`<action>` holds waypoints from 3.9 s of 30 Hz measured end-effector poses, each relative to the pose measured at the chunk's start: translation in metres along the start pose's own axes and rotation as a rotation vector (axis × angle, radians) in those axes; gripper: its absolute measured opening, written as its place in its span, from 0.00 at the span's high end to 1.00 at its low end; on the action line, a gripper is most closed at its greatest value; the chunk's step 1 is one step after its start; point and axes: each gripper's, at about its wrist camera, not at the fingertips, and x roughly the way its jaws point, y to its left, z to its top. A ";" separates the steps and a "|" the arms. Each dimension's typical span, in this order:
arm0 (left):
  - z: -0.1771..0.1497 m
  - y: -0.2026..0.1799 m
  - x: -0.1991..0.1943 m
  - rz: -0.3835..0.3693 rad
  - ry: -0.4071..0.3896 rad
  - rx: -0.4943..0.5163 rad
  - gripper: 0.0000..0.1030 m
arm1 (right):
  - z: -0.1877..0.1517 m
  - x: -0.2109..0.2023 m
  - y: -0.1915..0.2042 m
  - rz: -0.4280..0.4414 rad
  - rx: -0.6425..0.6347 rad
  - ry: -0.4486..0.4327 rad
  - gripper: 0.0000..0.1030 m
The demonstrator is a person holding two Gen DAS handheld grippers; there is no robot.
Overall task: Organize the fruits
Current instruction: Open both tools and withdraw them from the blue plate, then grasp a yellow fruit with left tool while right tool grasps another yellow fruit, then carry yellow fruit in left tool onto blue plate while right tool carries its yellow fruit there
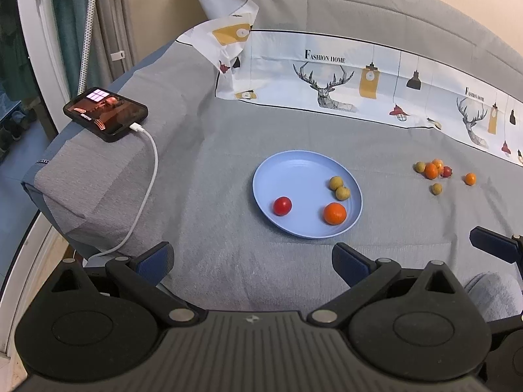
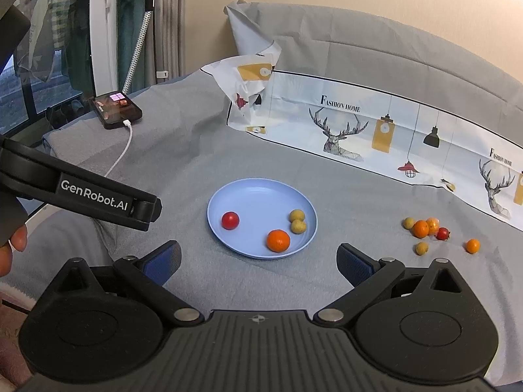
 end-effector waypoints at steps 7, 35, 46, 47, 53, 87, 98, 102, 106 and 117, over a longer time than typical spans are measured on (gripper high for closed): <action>0.000 -0.002 0.004 0.003 0.010 0.009 0.00 | -0.001 0.004 -0.003 0.007 0.009 0.009 0.02; 0.015 -0.034 0.044 0.030 0.100 0.087 0.00 | -0.011 0.041 -0.039 0.029 0.147 0.079 0.02; 0.044 -0.070 0.079 -0.010 0.168 0.113 0.00 | -0.026 0.069 -0.105 -0.121 0.324 0.100 0.01; 0.049 -0.075 0.083 -0.015 0.171 0.118 0.00 | -0.029 0.074 -0.117 -0.153 0.344 0.098 0.01; 0.083 -0.121 0.118 -0.040 0.167 0.176 0.00 | -0.044 0.111 -0.179 -0.311 0.395 0.072 0.01; 0.135 -0.382 0.354 -0.500 0.181 0.775 0.72 | -0.077 0.251 -0.309 -0.304 0.311 0.062 0.74; 0.129 -0.293 0.239 -0.399 0.215 0.497 0.72 | -0.075 0.217 -0.316 -0.407 0.431 -0.024 0.74; 0.119 -0.253 0.175 -0.333 0.172 0.426 0.72 | -0.062 0.173 -0.288 -0.378 0.446 -0.076 0.74; 0.099 -0.214 0.120 -0.289 0.157 0.379 0.72 | -0.050 0.116 -0.244 -0.247 0.475 -0.100 0.74; 0.022 -0.089 0.025 -0.143 0.147 0.224 0.72 | -0.018 0.020 -0.102 0.031 0.278 -0.109 0.74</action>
